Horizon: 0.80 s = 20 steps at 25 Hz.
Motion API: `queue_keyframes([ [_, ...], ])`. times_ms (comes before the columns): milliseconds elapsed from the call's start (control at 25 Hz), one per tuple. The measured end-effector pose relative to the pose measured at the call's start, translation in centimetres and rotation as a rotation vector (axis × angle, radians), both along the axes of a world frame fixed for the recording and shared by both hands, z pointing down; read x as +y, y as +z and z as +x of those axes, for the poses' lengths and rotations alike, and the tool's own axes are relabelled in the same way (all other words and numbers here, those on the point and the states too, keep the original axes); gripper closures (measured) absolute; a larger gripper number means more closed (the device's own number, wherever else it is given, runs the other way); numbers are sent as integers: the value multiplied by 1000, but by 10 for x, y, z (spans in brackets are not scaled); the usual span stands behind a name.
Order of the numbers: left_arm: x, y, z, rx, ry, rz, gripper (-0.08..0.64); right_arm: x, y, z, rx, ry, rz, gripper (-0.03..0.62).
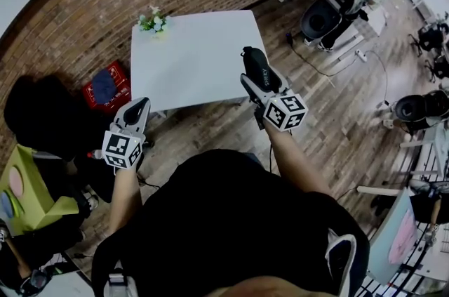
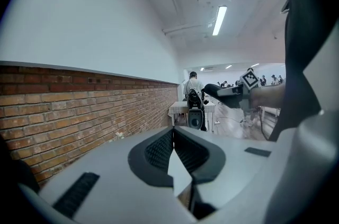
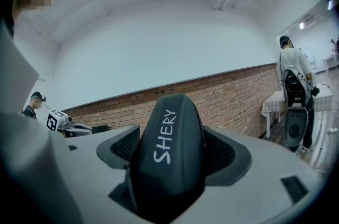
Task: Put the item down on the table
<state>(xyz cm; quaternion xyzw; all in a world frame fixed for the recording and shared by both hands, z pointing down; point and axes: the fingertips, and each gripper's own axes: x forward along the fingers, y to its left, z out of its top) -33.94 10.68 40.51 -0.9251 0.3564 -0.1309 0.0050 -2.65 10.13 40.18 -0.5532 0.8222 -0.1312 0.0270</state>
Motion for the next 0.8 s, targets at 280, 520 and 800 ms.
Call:
queue_keyframes([
  [280, -1, 2, -3, -1, 20, -7, 549, 2, 3, -5, 0, 10, -11, 207],
  [520, -9, 6, -9, 6, 30, -26, 549, -2, 7, -12, 4, 14, -27, 209],
  [800, -10, 5, -10, 13, 30, -37, 549, -4, 4, -13, 9, 7, -40, 209],
])
